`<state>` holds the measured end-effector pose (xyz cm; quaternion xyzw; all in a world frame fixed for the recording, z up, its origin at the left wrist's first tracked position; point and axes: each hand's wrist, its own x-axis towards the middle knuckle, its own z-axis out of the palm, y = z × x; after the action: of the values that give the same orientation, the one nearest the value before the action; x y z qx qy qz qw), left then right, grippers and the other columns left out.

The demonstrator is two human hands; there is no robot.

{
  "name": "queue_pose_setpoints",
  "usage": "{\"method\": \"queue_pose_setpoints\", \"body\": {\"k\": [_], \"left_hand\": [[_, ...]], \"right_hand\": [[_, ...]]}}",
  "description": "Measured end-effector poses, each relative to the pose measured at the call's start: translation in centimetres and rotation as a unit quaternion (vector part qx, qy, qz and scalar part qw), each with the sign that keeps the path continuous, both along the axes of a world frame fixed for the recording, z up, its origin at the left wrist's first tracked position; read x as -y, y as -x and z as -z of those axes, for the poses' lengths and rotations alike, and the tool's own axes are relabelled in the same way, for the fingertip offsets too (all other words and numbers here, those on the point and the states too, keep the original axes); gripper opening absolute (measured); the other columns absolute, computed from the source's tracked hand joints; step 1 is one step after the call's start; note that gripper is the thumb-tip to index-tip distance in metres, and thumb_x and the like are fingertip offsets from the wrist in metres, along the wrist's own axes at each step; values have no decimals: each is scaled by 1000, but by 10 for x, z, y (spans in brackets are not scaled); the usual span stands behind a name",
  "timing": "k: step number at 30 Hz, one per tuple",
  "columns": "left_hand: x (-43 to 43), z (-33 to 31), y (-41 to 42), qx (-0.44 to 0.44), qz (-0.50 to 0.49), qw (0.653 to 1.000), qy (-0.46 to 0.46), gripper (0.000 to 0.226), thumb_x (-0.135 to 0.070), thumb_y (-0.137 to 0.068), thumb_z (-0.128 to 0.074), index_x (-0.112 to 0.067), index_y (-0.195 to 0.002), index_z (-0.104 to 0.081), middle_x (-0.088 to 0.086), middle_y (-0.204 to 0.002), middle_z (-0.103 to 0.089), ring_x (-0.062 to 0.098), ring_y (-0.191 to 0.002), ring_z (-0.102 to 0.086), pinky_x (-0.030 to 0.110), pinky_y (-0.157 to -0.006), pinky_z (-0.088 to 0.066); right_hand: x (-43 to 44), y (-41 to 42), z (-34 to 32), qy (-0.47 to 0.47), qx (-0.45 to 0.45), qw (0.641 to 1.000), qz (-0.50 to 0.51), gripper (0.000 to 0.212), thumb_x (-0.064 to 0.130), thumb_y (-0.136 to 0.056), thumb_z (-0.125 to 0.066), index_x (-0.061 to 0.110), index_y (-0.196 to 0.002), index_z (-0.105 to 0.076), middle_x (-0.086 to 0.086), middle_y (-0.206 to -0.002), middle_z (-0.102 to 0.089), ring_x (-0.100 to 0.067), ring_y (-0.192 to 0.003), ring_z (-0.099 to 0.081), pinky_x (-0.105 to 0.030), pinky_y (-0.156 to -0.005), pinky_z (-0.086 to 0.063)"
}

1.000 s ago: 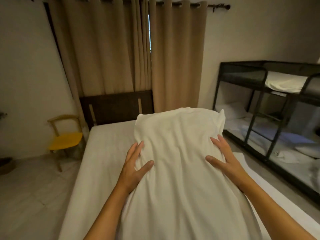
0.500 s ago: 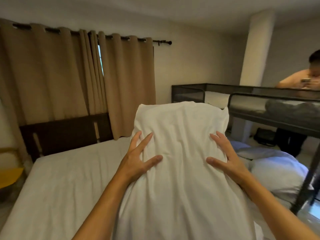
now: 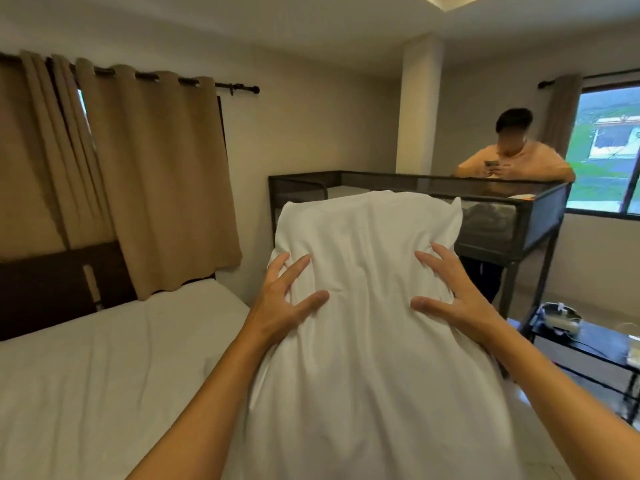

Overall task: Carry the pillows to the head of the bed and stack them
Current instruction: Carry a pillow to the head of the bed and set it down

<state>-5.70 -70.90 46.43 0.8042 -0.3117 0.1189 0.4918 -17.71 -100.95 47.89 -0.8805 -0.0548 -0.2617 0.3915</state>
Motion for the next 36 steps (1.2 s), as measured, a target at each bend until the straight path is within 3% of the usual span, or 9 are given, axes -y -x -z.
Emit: {"method": "queue_pose_setpoints", "body": {"k": [3,9,15,19,23,30,36], "left_hand": [[49,-2,-16,8,14,1000,3,76,-66,-74,-70,-52,-142,-41,-16,-160,-12,10,-145,-20,36,-113,-26],[142,0,-63,42,22,999,12,84,-87,-63,-58,-62,-139,-34,-23,-159,-11,10,-145,-20,42,-114,-24],[239,-4,-105,43,40,998,16,85,-86,-63,-57,-62,-140,-29,-24,-159,-7,1,-135,-17,39,-110,-23],[287,-8,-125,55,39,998,-4,84,-84,-66,-57,-61,-142,-29,-20,-160,-6,6,-141,-17,38,-111,-23],[326,-15,-154,59,5,998,-6,89,-87,-64,-55,-57,-144,-30,-19,-161,-6,15,-146,-18,42,-113,-25],[380,-24,-194,101,-83,991,32,80,-76,-71,-63,-51,-143,-39,-16,-160,-13,0,-140,-18,30,-111,-24],[418,-21,-229,117,-179,976,36,76,-71,-72,-66,-51,-141,-43,-16,-159,-17,3,-144,-19,29,-110,-26]], "right_hand": [[46,-4,-6,17,-14,1000,8,96,68,-59,-70,51,-144,-29,31,-154,-5,7,-133,-14,-29,-109,-19],[133,-29,-20,45,-20,998,27,101,70,-57,-74,54,-144,-26,30,-157,0,-2,-141,-12,-40,-117,-19],[217,-54,-28,45,-5,998,34,90,60,-63,-81,58,-140,-34,32,-156,-2,-3,-145,-13,-35,-115,-22],[265,-77,-31,48,5,998,35,89,63,-62,-79,58,-139,-35,32,-156,-4,4,-139,-14,-31,-109,-21],[312,-122,-35,61,15,998,16,92,68,-58,-73,55,-140,-34,33,-154,-4,9,-132,-13,-29,-108,-18],[388,-223,-42,51,41,995,-69,87,65,-61,-76,57,-138,-35,30,-156,-5,3,-135,-15,-32,-109,-19],[436,-314,-47,49,43,985,-161,88,69,-59,-74,59,-137,-34,29,-157,-5,-3,-140,-14,-35,-111,-20]]}}
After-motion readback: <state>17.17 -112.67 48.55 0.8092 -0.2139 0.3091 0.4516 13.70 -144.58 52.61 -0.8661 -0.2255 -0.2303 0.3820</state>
